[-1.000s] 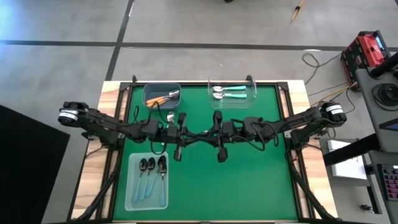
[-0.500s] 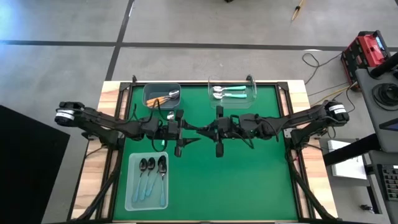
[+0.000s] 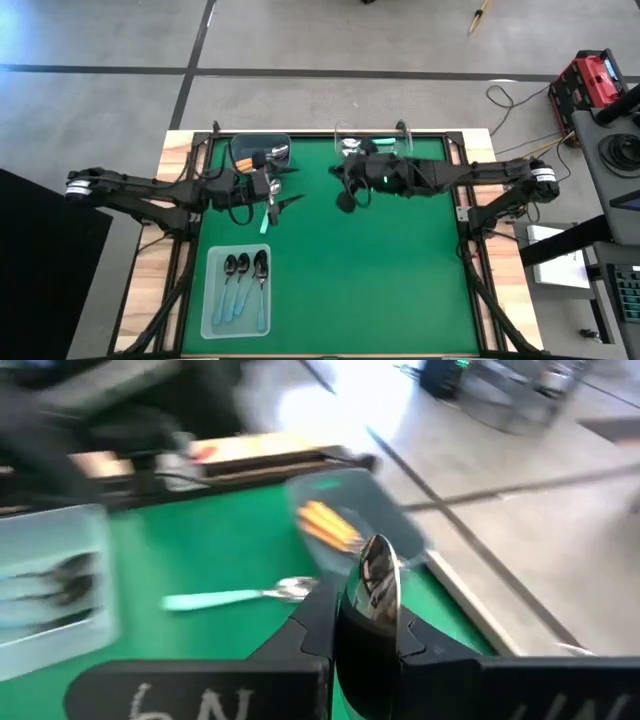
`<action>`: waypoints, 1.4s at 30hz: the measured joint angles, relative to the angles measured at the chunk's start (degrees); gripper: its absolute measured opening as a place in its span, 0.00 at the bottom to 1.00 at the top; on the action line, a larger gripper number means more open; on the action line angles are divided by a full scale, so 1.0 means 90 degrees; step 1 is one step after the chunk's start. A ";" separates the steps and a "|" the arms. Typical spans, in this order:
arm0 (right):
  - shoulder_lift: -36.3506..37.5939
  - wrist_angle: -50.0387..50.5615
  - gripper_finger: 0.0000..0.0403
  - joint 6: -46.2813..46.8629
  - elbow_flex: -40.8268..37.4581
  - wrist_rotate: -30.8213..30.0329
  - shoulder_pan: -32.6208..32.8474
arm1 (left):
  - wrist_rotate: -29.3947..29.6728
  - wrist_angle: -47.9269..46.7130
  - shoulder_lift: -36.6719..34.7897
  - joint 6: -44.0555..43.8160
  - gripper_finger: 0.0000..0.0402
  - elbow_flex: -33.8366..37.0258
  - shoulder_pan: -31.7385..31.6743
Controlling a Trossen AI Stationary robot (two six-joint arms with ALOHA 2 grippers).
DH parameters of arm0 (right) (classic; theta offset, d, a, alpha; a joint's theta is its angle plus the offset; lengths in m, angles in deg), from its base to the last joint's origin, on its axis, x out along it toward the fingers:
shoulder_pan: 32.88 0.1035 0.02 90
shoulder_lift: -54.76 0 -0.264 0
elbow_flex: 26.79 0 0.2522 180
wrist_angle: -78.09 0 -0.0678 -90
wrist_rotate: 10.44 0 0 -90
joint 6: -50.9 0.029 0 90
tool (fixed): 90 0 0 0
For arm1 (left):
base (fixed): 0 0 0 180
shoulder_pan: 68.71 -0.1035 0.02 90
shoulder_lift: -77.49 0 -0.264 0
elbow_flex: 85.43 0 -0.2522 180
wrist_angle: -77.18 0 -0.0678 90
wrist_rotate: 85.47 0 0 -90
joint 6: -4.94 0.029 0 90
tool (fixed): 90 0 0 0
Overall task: Sort silverware by color (type)
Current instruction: Put the light blue spoon into the transparent bin
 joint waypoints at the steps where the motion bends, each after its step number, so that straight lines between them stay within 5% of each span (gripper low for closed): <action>1: 0.0000 0.0080 0.03 0.0002 0.0048 -0.0002 -0.0161 | 0.0000 0.0016 -0.0055 0.0044 0.73 0.0000 -0.0046; 26: -0.0559 0.0772 0.03 -0.1053 0.0307 0.0060 -0.2729 | -0.0063 -0.0127 -0.0101 0.0303 0.70 0.0203 -0.1222; 42: -0.0699 0.0769 0.03 -0.1367 0.0150 0.0068 -0.2912 | -0.2298 -0.0192 -0.0812 0.0440 0.70 0.0383 -0.1449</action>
